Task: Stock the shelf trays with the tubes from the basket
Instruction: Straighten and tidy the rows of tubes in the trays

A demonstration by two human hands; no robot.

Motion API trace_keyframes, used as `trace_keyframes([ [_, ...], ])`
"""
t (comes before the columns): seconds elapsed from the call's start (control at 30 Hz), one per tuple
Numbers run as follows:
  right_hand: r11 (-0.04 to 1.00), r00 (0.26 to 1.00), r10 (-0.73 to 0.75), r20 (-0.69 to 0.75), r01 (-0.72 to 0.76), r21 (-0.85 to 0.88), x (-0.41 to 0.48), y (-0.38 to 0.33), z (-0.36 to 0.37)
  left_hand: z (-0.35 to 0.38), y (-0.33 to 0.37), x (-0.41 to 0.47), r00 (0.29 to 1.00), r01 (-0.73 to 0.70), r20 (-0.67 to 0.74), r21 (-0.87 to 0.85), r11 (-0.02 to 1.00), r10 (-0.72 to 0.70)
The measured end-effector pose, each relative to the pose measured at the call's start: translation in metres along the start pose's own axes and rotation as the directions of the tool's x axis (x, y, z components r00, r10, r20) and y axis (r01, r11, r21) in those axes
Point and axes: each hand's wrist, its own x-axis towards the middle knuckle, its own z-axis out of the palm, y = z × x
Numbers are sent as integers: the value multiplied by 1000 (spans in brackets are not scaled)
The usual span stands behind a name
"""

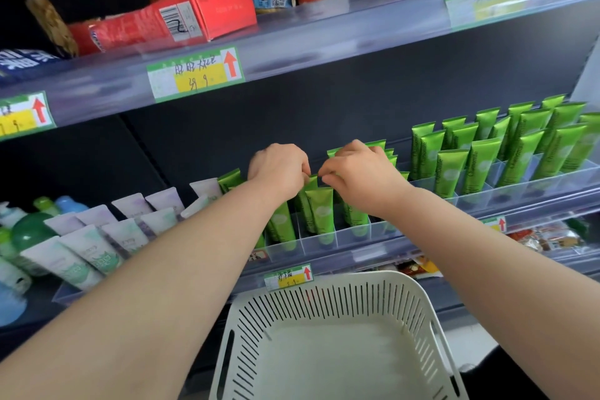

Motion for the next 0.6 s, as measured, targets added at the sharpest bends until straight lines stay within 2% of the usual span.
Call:
trace_keyframes([
  [0.13, 1000, 1000, 25, -13, -25, -13, -4, 9, -3, 3, 6, 1, 996, 39, -82, -30, 999, -42],
  [0.23, 999, 999, 35, 4, -35, -6, -7, 10, -1, 4, 8, 0, 997, 53, -44, -90, 995, -58],
  [0.33, 999, 999, 34, -10, -34, 16, -8, 9, 0, 5, 4, -1, 996, 60, -50, -221, 973, -73],
  [0.43, 998, 998, 45, -33, -44, 38, -6, 9, 0, -2, -7, 1, 980, 113, -120, -325, 939, -159],
  [0.5, 998, 998, 55, -35, -54, 35, -4, 9, 0, -6, -15, 3, 975, 148, -121, -274, 950, -187],
  [0.6, 998, 997, 62, -35, -61, 24, -2, 10, 2, -6, -20, 8, 983, 167, -42, -166, 972, -176],
])
